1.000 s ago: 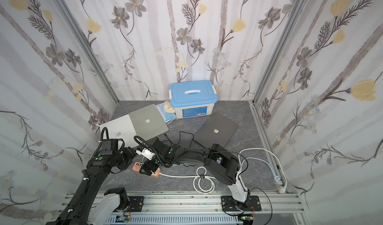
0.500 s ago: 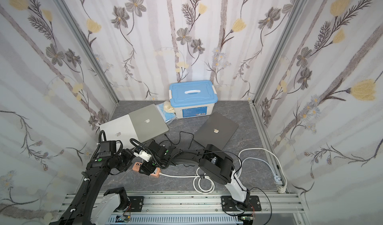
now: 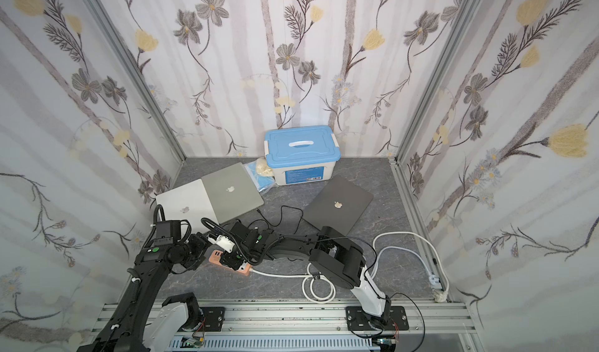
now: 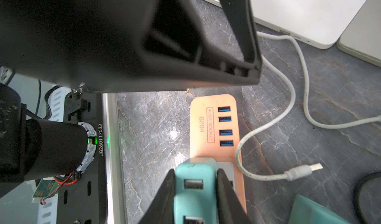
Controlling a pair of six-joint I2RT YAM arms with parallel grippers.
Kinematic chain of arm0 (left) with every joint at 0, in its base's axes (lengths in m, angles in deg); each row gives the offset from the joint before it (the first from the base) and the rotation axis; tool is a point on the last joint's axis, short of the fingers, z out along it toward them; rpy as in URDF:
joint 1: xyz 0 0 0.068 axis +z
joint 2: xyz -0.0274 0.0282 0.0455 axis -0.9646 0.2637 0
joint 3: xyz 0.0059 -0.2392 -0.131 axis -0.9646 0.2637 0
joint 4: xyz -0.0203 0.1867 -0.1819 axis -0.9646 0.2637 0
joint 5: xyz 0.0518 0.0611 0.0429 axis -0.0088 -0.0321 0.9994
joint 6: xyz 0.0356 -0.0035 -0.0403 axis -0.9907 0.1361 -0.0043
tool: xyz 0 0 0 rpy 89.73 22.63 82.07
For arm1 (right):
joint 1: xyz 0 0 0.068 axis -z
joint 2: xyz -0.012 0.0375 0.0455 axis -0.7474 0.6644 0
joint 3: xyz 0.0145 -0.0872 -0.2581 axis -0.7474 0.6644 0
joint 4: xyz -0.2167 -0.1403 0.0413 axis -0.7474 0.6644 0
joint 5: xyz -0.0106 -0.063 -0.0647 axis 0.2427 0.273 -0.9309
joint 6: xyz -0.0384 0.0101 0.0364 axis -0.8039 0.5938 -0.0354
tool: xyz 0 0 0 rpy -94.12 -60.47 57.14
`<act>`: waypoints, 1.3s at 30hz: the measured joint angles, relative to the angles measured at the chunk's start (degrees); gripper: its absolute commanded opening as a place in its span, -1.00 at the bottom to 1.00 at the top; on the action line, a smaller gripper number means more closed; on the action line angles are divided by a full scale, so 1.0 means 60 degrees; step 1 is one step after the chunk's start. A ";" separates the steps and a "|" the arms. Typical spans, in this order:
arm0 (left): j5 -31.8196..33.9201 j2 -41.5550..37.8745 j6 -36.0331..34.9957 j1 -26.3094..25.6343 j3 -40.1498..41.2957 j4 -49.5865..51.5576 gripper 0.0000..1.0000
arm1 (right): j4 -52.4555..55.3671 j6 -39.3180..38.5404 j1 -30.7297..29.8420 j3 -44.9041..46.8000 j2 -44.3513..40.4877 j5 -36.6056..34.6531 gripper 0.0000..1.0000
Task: Unplug the laptop charger
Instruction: Remove the plug from the socket.
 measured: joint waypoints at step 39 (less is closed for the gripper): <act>0.1359 0.0882 0.0182 -0.2251 0.0576 -0.0240 0.58 | -0.0805 -0.0058 0.0433 0.1515 -0.0925 0.0113 -0.65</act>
